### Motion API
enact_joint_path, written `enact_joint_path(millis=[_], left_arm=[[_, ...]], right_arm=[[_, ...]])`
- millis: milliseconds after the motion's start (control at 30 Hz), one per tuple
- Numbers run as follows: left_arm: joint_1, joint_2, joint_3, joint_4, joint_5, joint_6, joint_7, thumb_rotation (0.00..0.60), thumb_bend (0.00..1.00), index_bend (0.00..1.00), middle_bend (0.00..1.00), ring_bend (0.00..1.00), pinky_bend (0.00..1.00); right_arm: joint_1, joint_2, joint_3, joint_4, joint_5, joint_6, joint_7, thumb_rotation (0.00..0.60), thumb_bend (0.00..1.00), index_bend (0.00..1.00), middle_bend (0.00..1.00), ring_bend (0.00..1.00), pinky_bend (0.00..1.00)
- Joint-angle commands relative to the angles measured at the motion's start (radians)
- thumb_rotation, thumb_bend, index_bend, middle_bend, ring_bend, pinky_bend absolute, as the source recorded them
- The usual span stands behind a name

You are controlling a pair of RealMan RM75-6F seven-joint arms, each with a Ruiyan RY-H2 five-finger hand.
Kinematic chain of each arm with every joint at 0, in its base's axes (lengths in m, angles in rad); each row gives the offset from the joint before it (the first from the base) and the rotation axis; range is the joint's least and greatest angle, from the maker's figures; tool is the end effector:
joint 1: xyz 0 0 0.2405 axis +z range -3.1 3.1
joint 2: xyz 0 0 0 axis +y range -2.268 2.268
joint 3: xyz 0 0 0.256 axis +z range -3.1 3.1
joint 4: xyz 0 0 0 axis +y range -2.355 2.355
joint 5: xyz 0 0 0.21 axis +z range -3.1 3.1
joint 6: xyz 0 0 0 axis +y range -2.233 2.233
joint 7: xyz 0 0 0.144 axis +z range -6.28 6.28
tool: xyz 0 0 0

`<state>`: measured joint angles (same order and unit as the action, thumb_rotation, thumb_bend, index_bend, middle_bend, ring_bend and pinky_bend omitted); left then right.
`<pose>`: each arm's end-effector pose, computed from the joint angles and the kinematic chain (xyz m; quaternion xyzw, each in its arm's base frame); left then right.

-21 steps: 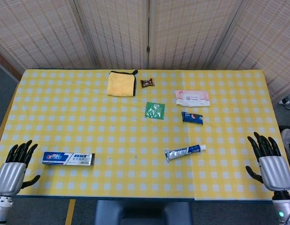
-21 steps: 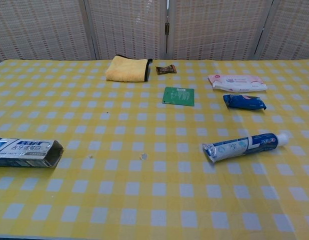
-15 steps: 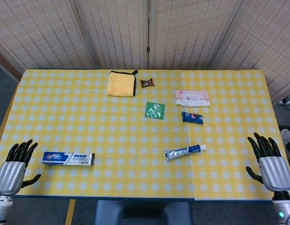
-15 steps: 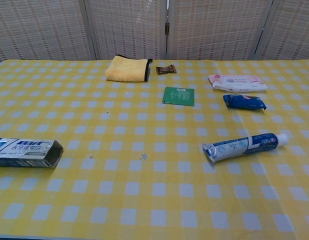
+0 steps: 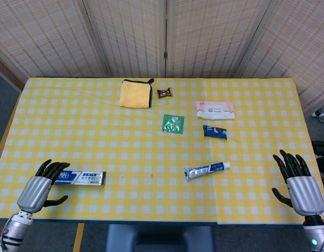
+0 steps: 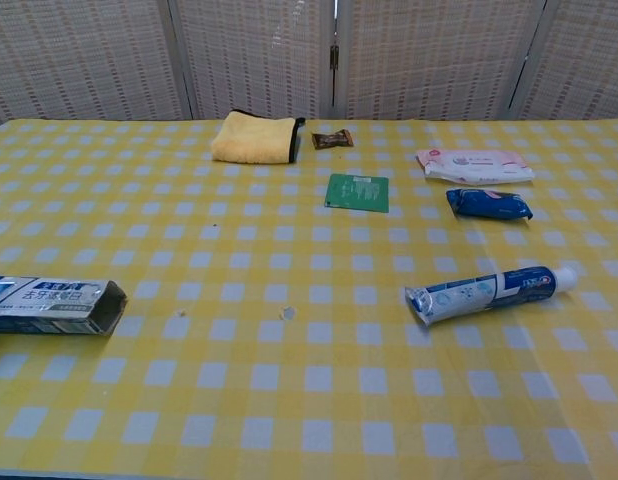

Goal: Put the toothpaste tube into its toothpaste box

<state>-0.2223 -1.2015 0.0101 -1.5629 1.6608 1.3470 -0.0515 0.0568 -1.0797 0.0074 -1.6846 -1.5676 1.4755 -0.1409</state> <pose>-0.2785 0.2038 0.1020 -0.6900 -0.3844 -0.4075 0.4584 -0.2994 -0.1622 0.1544 0.6399 -0.3618 0.3467 0.5826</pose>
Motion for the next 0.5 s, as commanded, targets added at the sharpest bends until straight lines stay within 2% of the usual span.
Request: enact_joint_path(millis=[33, 233, 500], left_arm=[[-0.060, -0.049, -0.019, 0.025, 0.011, -0.064, 0.042, 0.600, 0.19, 0.22, 0.22, 0.18, 0.17], [-0.119, -0.148, -0.045, 0.164, -0.040, -0.144, 0.102, 0.600, 0.19, 0.28, 0.26, 0.18, 0.15], [-0.163, -0.203, -0.040, 0.277, -0.076, -0.212, 0.065, 0.600, 0.19, 0.30, 0.27, 0.18, 0.15]], right_arm=[[0.006, 0.001, 0.000, 0.004, 0.004, -0.009, 0.008, 0.600, 0.28, 0.00, 0.00, 0.00, 0.00], [0.005, 0.004, 0.004, 0.004, 0.007, -0.006, 0.011, 0.600, 0.28, 0.00, 0.00, 0.00, 0.00], [0.013, 0.003, 0.013, 0.009, 0.036, -0.029, 0.016, 0.600, 0.28, 0.00, 0.00, 0.00, 0.00]])
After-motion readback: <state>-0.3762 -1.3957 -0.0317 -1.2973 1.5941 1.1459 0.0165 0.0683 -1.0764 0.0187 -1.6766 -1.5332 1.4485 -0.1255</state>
